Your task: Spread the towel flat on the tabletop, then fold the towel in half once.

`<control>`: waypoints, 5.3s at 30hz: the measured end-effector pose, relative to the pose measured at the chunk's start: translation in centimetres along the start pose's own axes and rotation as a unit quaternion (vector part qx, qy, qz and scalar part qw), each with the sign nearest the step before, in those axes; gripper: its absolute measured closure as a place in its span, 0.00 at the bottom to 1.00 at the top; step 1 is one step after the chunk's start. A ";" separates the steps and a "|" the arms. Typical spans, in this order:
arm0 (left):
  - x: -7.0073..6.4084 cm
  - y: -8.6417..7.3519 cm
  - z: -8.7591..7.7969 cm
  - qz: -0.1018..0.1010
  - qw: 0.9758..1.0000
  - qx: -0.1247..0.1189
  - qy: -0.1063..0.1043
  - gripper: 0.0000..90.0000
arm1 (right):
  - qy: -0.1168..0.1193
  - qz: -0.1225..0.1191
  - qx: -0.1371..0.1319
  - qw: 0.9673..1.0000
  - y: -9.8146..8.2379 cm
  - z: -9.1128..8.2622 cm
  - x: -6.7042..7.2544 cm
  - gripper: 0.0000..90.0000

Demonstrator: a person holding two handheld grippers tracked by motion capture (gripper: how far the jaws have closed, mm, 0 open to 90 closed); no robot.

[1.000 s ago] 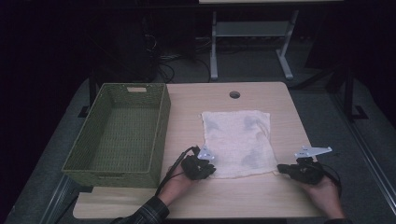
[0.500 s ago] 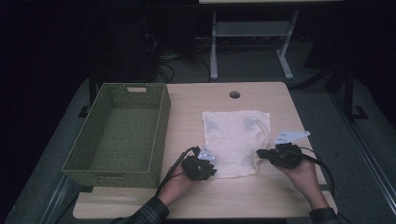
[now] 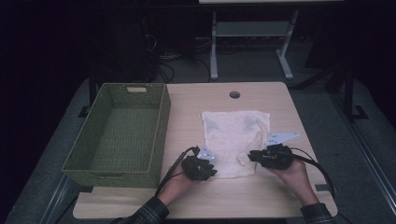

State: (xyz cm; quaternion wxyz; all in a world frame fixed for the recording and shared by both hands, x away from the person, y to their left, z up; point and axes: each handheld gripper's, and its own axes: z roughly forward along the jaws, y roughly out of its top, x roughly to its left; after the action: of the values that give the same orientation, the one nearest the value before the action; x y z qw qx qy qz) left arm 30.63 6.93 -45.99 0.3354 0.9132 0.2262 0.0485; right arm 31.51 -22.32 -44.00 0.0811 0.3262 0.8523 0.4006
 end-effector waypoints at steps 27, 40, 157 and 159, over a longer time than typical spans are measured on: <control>0.1 0.0 0.0 0.000 1.000 0.001 -0.002 0.80 | -0.013 -0.008 0.016 1.000 -0.5 2.9 1.0 0.98; 0.0 0.1 -0.2 -0.002 1.000 0.006 0.001 0.79 | -0.052 0.002 0.012 0.999 -4.3 -4.8 -0.8 0.98; 9.1 5.3 -3.8 -0.117 0.980 -0.084 0.134 0.99 | -0.096 0.035 -0.050 0.994 -0.6 -5.5 -10.0 0.96; 8.1 4.8 -4.4 -0.110 0.982 -0.085 0.127 0.99 | -0.090 0.037 -0.059 0.993 -1.2 -6.1 -9.3 0.96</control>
State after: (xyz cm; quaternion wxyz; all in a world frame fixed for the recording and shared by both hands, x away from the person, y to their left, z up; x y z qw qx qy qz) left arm 38.60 9.89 -40.08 0.3834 0.8374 0.3610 0.1460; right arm 35.65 -32.50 -41.93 0.1623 0.3867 0.8037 0.4221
